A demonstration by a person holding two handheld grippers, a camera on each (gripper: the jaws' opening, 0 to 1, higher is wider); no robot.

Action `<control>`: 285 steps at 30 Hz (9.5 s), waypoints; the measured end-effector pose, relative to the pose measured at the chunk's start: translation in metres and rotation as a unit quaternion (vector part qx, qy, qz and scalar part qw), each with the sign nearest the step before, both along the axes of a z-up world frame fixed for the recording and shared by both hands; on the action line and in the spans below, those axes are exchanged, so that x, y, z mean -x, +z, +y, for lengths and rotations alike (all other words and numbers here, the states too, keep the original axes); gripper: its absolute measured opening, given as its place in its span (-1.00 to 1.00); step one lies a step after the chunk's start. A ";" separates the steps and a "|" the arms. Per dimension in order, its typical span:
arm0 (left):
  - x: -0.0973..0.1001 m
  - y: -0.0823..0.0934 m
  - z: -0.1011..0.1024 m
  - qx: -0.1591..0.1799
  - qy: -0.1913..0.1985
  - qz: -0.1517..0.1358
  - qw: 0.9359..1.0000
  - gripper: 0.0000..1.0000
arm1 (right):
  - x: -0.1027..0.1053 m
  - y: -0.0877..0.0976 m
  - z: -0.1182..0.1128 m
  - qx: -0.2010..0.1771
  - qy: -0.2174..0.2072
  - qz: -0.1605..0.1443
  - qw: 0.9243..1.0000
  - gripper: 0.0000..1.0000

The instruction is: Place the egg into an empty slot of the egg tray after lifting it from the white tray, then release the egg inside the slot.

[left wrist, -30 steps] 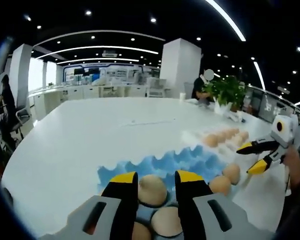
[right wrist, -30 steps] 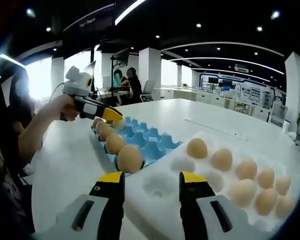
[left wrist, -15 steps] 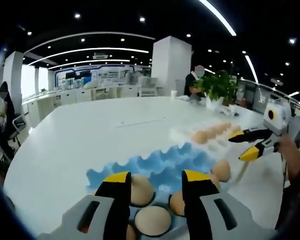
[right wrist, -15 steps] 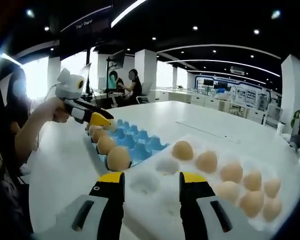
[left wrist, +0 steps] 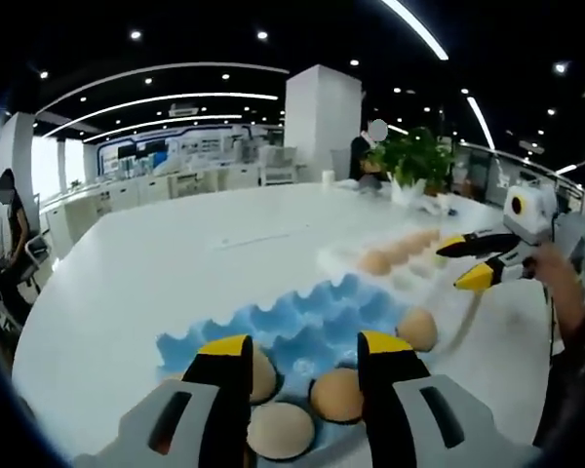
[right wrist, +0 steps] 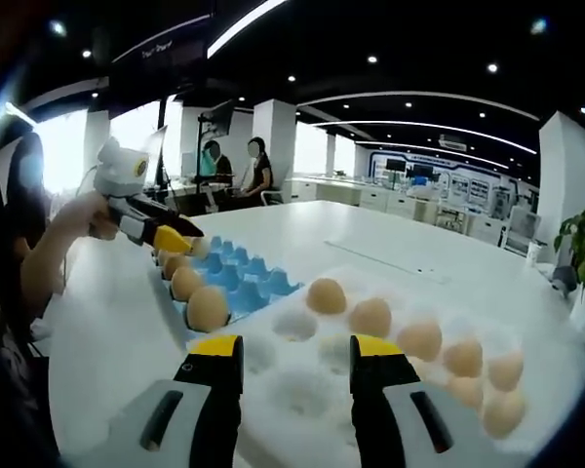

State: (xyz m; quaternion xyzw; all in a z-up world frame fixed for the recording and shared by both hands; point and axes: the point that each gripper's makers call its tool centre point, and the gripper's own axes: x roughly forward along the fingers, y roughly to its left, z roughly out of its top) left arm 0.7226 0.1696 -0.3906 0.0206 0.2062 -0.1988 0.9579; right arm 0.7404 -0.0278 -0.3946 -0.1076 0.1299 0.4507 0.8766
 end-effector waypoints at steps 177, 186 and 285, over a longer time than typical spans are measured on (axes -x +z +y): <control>0.010 -0.018 -0.114 -0.042 -0.117 -0.010 0.992 -0.15 | -0.008 0.023 0.031 0.071 0.074 0.026 0.994 -0.48; 0.013 -0.017 -0.112 -0.041 -0.116 -0.013 0.992 -0.15 | -0.004 0.023 0.045 0.070 0.085 0.022 0.994 -0.48; 0.023 0.001 -0.095 0.053 -0.140 -0.050 0.987 -0.18 | -0.013 -0.007 0.211 0.110 0.224 0.061 0.966 -0.48</control>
